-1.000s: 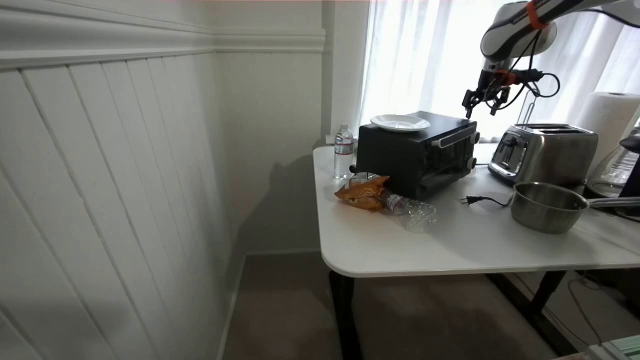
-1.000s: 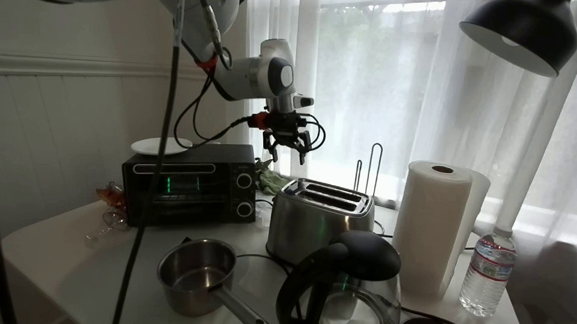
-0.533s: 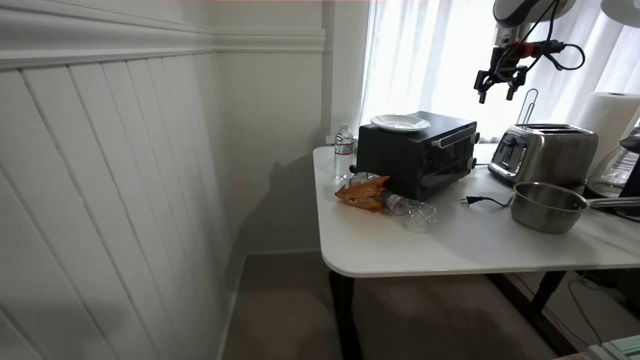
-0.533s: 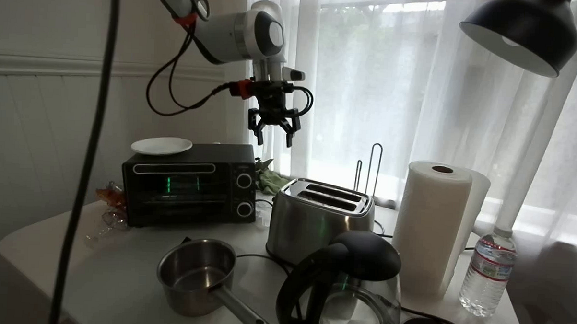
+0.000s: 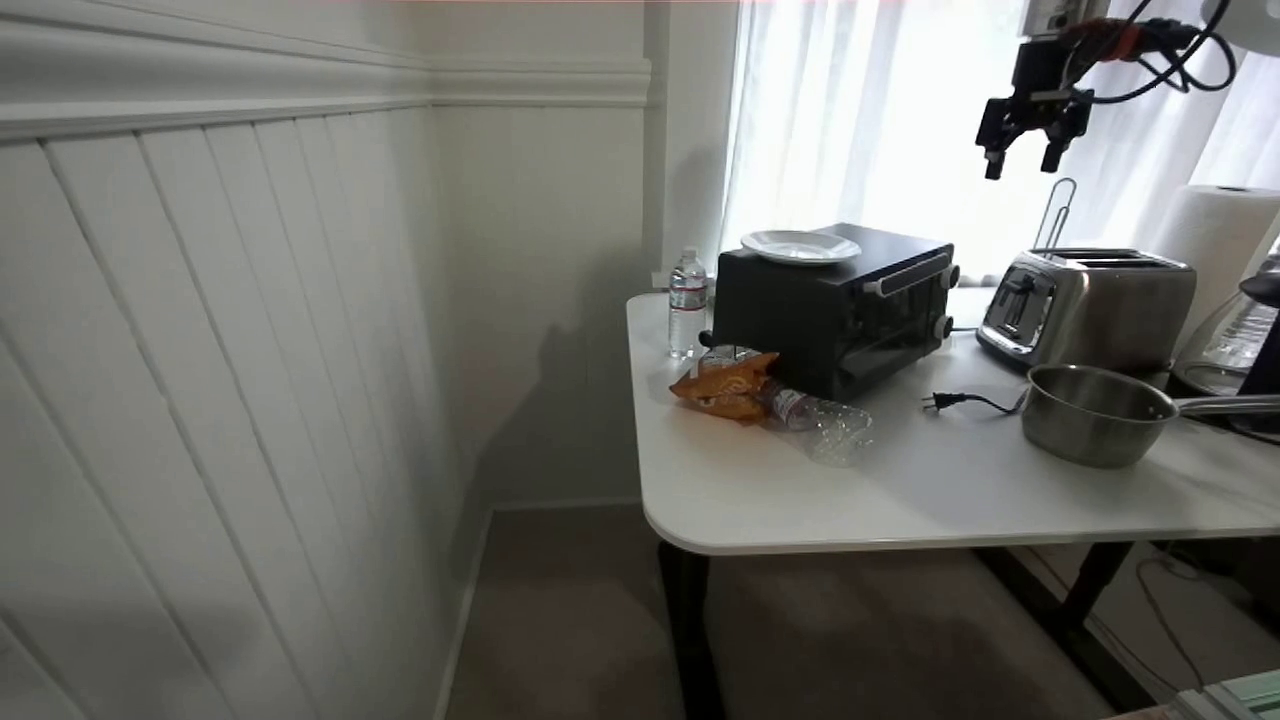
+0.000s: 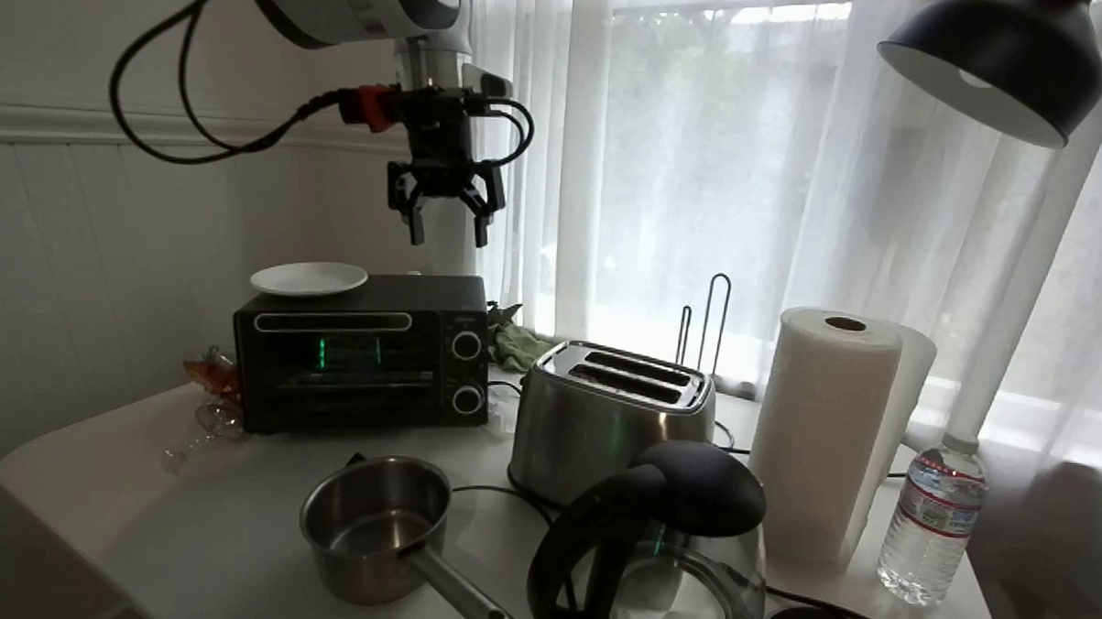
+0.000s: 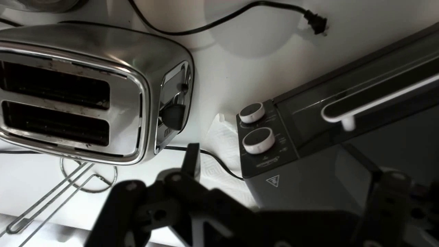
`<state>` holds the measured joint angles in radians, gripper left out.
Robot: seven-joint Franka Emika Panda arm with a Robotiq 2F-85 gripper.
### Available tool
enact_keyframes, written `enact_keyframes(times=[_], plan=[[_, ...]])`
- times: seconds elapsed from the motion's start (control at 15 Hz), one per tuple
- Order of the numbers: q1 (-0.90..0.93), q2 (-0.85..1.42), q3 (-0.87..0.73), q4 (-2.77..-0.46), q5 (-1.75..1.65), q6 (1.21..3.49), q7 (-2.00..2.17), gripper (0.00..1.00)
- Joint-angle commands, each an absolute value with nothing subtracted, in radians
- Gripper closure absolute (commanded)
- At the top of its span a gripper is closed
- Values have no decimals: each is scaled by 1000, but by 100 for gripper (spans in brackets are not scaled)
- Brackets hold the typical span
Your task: Pick up the toy car from the silver pot and put it on the table to the right of the black oven
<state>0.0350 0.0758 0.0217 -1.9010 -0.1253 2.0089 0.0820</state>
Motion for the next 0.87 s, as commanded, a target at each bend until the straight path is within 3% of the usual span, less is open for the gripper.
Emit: enact_keyframes(times=[0.0, 0.47, 0.53, 0.8], plan=[[46, -144, 39, -2144, -129, 2116, 56, 0], [53, -405, 38, -2418, -126, 2282, -38, 0], [40, -307, 57, -2322, -137, 2237, 28, 0], [41, -378, 50, -2387, -136, 2255, -16, 0]])
